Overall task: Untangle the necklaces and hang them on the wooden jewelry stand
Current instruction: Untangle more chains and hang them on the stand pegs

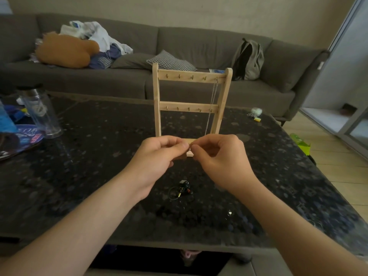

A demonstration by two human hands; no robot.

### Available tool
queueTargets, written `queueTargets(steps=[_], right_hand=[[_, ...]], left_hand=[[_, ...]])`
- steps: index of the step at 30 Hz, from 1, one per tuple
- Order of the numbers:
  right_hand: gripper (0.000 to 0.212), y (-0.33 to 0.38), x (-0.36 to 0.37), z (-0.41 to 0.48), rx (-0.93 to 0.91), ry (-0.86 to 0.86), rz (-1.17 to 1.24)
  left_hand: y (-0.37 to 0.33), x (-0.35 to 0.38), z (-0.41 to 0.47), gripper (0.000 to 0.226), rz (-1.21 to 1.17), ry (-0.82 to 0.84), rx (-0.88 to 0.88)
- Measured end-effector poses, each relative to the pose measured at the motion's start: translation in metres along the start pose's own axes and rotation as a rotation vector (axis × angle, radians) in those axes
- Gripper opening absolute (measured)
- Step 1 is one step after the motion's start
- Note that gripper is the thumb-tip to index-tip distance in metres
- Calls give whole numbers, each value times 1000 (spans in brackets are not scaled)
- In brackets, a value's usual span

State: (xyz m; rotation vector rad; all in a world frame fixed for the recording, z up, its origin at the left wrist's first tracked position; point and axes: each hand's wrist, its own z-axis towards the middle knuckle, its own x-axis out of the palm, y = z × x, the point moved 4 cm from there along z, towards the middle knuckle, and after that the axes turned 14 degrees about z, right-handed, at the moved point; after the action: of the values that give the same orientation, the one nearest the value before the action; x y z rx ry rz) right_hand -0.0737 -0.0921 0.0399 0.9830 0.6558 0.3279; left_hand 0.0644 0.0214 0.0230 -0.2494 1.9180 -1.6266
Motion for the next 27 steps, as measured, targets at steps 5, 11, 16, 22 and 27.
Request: queueTargets(steps=[5,11,16,22,27], right_hand=[[11,-3,-3,2,120,110,44],[35,-10,8,-2,393,276,354],[31,-8,7,-1,492,288,656],[31,-7,10,-3,387,348,464],[32,-4,6,-2,317,265,443]], left_hand=[[0,1,-1,22,166,86,7],[-1,4,-1,34,388,185,85],[-3,2,0,30,320,101,132],[5,11,4,26,-127,2,30],[4,5,5,7,-43,-72,25]])
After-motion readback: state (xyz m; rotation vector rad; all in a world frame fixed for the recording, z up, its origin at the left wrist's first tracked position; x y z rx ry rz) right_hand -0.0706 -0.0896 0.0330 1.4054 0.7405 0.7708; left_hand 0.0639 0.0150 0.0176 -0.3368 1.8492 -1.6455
